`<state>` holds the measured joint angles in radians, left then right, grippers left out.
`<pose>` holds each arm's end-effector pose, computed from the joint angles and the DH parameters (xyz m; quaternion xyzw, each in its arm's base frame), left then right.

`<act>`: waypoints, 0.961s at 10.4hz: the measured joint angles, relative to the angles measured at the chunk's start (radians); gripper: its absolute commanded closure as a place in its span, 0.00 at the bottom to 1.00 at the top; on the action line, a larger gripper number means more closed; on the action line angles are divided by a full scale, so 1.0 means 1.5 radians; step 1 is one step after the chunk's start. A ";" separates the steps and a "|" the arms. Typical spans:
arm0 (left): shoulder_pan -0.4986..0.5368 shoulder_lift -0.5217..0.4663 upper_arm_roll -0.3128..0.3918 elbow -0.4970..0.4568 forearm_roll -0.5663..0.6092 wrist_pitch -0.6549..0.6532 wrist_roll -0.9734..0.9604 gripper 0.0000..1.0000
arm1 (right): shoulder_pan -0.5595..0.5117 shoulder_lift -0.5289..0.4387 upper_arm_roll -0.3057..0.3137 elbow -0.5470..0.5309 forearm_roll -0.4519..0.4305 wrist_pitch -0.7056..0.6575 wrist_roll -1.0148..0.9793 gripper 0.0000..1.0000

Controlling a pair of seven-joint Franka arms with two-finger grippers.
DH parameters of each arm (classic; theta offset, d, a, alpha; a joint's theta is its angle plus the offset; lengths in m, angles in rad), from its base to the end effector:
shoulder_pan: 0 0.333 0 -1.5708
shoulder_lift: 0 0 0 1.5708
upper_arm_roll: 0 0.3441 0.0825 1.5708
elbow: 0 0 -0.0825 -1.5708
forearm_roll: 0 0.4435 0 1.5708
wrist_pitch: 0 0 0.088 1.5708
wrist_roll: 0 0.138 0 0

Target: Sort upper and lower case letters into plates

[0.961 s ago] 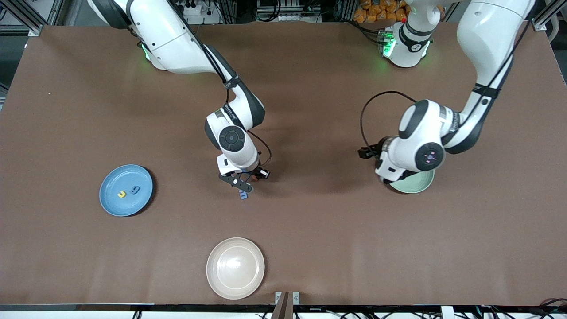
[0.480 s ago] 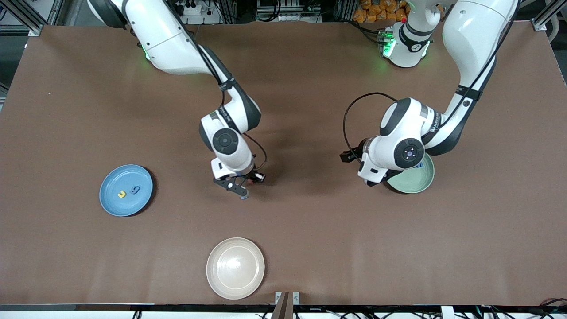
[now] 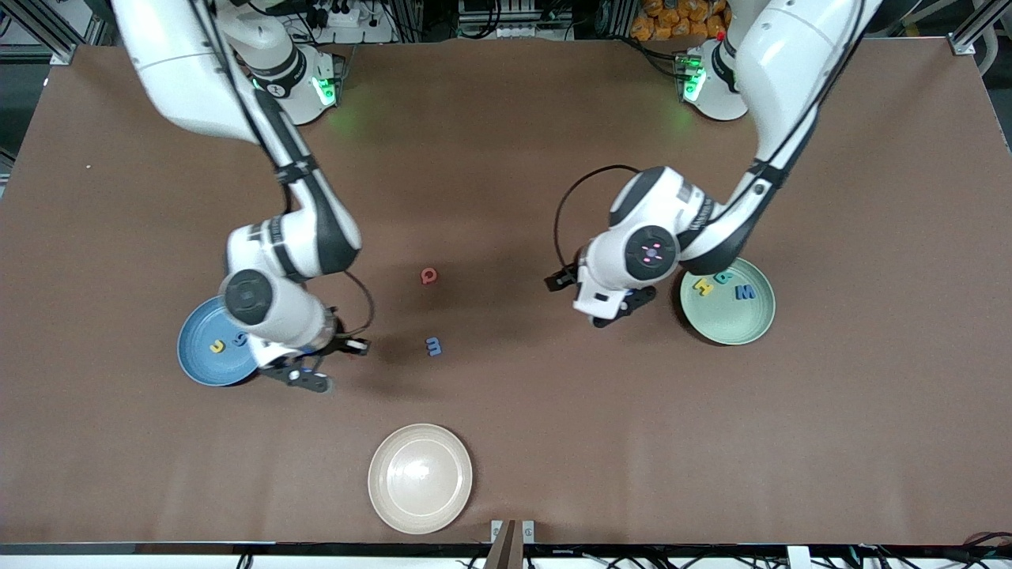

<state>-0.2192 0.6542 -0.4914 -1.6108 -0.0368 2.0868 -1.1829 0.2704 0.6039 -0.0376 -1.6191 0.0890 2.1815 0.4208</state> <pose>0.5814 -0.4562 0.2332 0.9463 0.2745 -0.1628 0.0522 0.7261 0.1806 0.2246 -0.9926 0.1168 0.0274 0.0173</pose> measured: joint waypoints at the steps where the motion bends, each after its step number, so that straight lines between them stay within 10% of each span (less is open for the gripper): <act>1: -0.041 0.021 0.012 0.010 0.000 0.039 -0.057 0.00 | -0.036 -0.001 -0.004 0.000 -0.004 -0.015 -0.071 1.00; 6: -0.336 0.124 0.211 0.106 -0.001 0.216 -0.391 0.00 | -0.145 -0.001 -0.008 -0.007 -0.063 -0.037 -0.260 1.00; 7: -0.344 0.135 0.214 0.132 -0.001 0.216 -0.439 0.00 | -0.153 -0.001 -0.008 -0.009 -0.067 -0.037 -0.275 0.80; 8: -0.347 0.138 0.213 0.145 -0.001 0.219 -0.471 0.00 | -0.157 -0.001 -0.008 -0.012 -0.070 -0.037 -0.280 0.23; 9: -0.353 0.139 0.213 0.150 -0.001 0.239 -0.510 0.00 | -0.157 -0.001 -0.007 -0.013 -0.071 -0.037 -0.282 0.00; 10: -0.360 0.142 0.213 0.150 -0.001 0.278 -0.554 0.00 | -0.157 -0.001 -0.006 -0.015 -0.071 -0.037 -0.282 0.00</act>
<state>-0.7595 0.8676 -0.1720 -1.3855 -0.0376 2.5040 -2.0135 0.0343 0.6020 -0.0473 -1.6411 -0.0180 2.1263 -0.0025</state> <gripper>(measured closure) 0.000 0.612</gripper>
